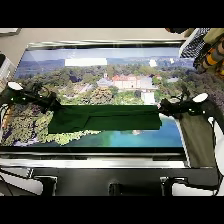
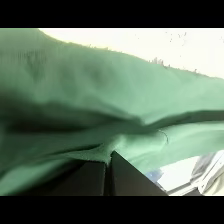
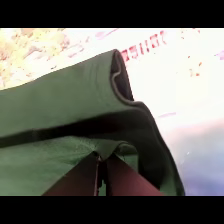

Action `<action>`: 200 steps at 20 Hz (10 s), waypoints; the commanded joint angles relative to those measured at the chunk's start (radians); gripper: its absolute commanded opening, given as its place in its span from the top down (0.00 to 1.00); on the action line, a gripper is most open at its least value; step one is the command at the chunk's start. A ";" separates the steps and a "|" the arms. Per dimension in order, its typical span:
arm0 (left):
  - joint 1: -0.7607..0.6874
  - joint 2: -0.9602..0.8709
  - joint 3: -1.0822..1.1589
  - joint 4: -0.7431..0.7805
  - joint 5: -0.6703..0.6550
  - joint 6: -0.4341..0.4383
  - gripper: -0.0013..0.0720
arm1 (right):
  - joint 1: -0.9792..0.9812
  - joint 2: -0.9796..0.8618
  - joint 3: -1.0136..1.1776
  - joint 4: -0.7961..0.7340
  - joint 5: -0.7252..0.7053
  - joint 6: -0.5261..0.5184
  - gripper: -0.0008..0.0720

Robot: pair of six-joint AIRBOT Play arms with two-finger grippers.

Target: Fold the clothes and pants, and hang the long-sleeved shirts on hangers.

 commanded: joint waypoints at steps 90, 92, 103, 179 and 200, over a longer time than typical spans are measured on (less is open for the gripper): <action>-0.396 0.324 0.356 0.356 -0.120 -0.208 0.96 | 0.607 0.067 0.544 -0.143 0.177 0.695 0.94; -0.350 0.353 0.356 0.356 -0.143 -0.190 0.96 | 0.678 0.018 0.544 -0.131 0.098 0.715 0.94; -0.296 0.376 0.355 0.356 -0.158 -0.170 0.96 | 0.793 -0.173 0.544 -0.106 -0.008 0.734 0.94; -0.296 0.331 0.355 0.357 -0.113 -0.169 0.96 | -0.290 0.004 0.642 -0.380 0.068 0.793 0.94; -0.296 0.331 0.355 0.356 -0.124 -0.169 0.96 | -0.284 0.191 0.642 -0.762 0.609 1.107 0.95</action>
